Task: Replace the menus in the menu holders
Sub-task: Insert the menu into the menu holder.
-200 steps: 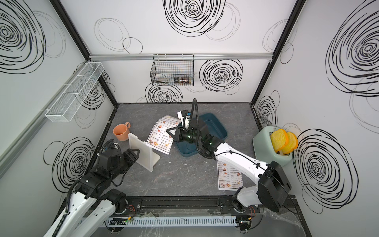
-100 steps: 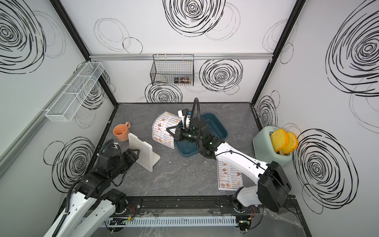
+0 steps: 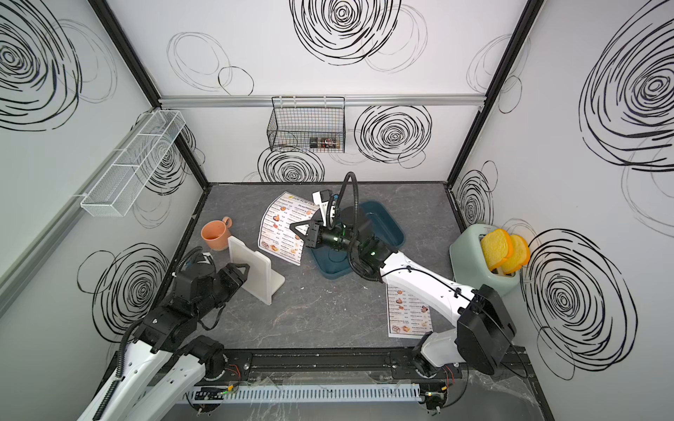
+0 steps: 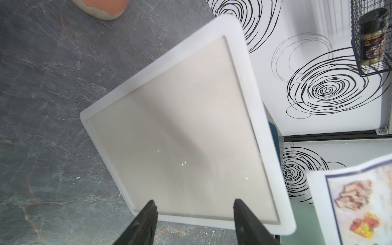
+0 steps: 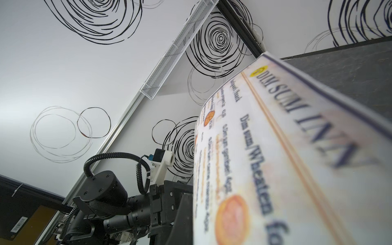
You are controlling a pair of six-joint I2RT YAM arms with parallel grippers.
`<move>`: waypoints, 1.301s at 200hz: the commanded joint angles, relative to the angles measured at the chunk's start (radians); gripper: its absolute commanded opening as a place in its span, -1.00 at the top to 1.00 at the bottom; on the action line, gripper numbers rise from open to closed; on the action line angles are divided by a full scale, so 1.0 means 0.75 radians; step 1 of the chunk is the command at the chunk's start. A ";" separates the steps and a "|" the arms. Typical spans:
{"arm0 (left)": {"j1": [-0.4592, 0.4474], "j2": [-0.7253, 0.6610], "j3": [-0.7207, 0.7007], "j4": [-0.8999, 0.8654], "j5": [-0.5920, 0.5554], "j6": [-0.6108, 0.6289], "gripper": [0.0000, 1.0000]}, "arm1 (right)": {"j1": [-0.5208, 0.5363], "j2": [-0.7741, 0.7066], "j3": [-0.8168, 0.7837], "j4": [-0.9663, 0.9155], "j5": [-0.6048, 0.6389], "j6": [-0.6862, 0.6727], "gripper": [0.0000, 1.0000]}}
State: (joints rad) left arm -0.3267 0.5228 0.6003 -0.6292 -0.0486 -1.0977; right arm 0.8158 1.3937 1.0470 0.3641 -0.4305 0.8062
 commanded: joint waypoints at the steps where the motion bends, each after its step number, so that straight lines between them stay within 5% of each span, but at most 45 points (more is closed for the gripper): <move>1: 0.010 0.005 -0.001 0.042 -0.004 0.017 -0.23 | 0.013 0.029 0.030 0.064 -0.017 0.013 1.00; 260: 0.010 0.006 -0.001 0.044 -0.007 0.013 -0.23 | 0.043 0.056 0.015 0.140 -0.052 0.068 1.00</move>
State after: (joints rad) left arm -0.3267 0.5232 0.6003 -0.6273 -0.0486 -1.0950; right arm 0.8429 1.4345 1.0470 0.4175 -0.4591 0.8516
